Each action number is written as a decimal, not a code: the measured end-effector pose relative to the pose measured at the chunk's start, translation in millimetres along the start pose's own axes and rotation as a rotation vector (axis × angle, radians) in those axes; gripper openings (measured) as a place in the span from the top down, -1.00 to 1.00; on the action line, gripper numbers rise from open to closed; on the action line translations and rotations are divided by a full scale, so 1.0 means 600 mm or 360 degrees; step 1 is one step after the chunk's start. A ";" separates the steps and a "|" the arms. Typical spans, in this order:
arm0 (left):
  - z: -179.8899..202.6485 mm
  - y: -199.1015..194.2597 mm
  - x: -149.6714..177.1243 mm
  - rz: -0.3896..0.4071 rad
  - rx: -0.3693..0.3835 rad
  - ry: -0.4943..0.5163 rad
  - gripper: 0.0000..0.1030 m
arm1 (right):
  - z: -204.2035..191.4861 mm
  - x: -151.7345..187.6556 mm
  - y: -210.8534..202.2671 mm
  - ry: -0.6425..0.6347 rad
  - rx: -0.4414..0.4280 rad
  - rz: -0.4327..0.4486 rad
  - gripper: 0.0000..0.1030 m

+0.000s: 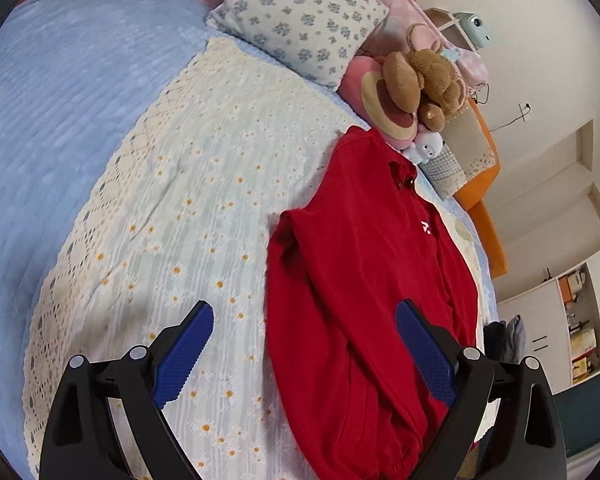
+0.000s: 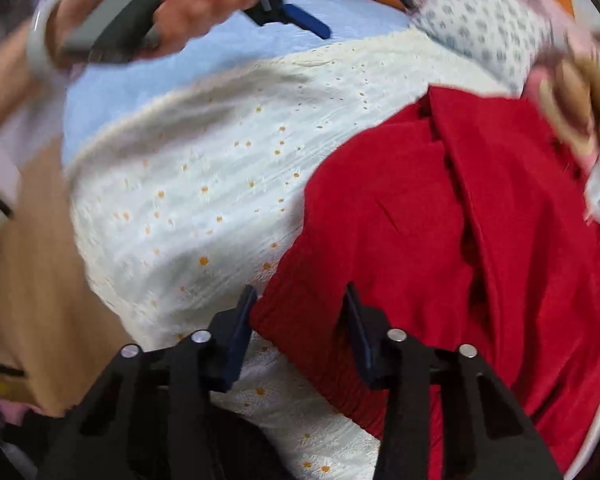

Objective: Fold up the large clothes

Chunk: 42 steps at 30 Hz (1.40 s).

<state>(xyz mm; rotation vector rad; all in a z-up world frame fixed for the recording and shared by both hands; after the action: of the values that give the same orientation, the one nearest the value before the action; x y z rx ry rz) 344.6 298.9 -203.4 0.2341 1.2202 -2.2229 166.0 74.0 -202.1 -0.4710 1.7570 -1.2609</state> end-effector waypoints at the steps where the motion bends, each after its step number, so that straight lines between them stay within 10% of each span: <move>1: 0.006 0.004 -0.004 -0.0004 -0.0010 0.0014 -0.82 | 0.009 -0.005 -0.003 0.0041 -0.0043 0.0012 0.34; 14: 0.138 0.184 -0.144 -0.0162 0.0038 0.0262 -0.82 | 0.114 0.023 -0.051 0.0431 -0.0504 0.0223 0.65; 20: 0.217 0.310 -0.184 -0.0241 -0.0245 0.0636 -0.82 | 0.129 0.026 -0.051 0.0463 -0.0630 0.0273 0.64; 27: 0.186 0.416 -0.188 -0.0438 -0.0412 0.0578 -0.78 | 0.129 0.023 -0.045 0.0476 -0.0698 0.0288 0.64; 32: 0.180 0.420 -0.185 -0.0429 -0.0479 0.0491 -0.49 | 0.128 0.019 -0.049 0.0455 -0.0683 0.0292 0.64; 37: 0.169 0.396 -0.210 -0.0434 -0.0599 0.0328 0.50 | 0.129 0.025 -0.066 0.0462 -0.0685 0.0323 0.67; 42: 0.201 0.391 -0.210 -0.0447 -0.0798 0.0415 0.77 | 0.146 0.036 -0.092 0.0504 -0.0701 0.0405 0.71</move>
<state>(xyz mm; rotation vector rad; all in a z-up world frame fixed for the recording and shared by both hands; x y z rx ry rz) 595.2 156.3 -250.4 0.1606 2.0122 -2.0656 217.1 -12.8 -169.4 -0.2877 2.2976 -0.7975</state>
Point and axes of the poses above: each gripper's, at about its wrist camera, not at the fingertips, and y roughly the way its jaws point, z to its right, x to its underside, the point moved 3 cm from there along y, roughly the way its jaws point, and after that the axes turned 4 degrees about -x, right-handed, at the moved point
